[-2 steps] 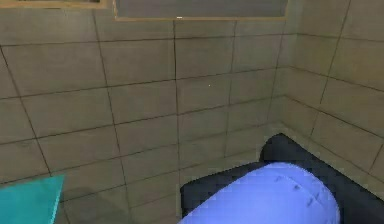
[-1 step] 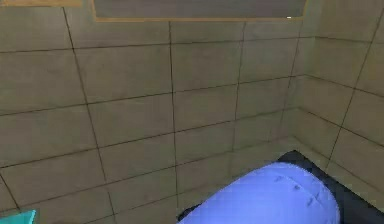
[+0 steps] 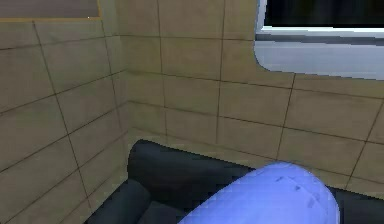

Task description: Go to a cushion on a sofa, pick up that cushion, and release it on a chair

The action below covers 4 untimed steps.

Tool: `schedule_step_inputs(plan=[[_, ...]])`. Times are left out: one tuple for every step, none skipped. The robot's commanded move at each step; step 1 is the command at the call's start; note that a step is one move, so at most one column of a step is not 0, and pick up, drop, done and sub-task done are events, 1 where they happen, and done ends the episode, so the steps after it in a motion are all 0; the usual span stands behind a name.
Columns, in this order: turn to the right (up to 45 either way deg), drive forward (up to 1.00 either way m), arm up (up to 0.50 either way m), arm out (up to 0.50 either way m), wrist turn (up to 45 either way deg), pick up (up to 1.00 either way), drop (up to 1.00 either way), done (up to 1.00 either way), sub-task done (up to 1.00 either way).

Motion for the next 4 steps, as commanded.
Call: schedule_step_inputs(plan=[[45.0,0.0,0.0,0.0,0.0,0.0,0.0,0.0,0.0],[45.0,0.0,0.0,0.0,0.0,0.0,0.0,0.0,0.0],[24.0,0.0,0.0,0.0,0.0,0.0,0.0,0.0,0.0],[0.0,1.0,0.0,0.0,0.0,0.0,0.0,0.0,0.0]])
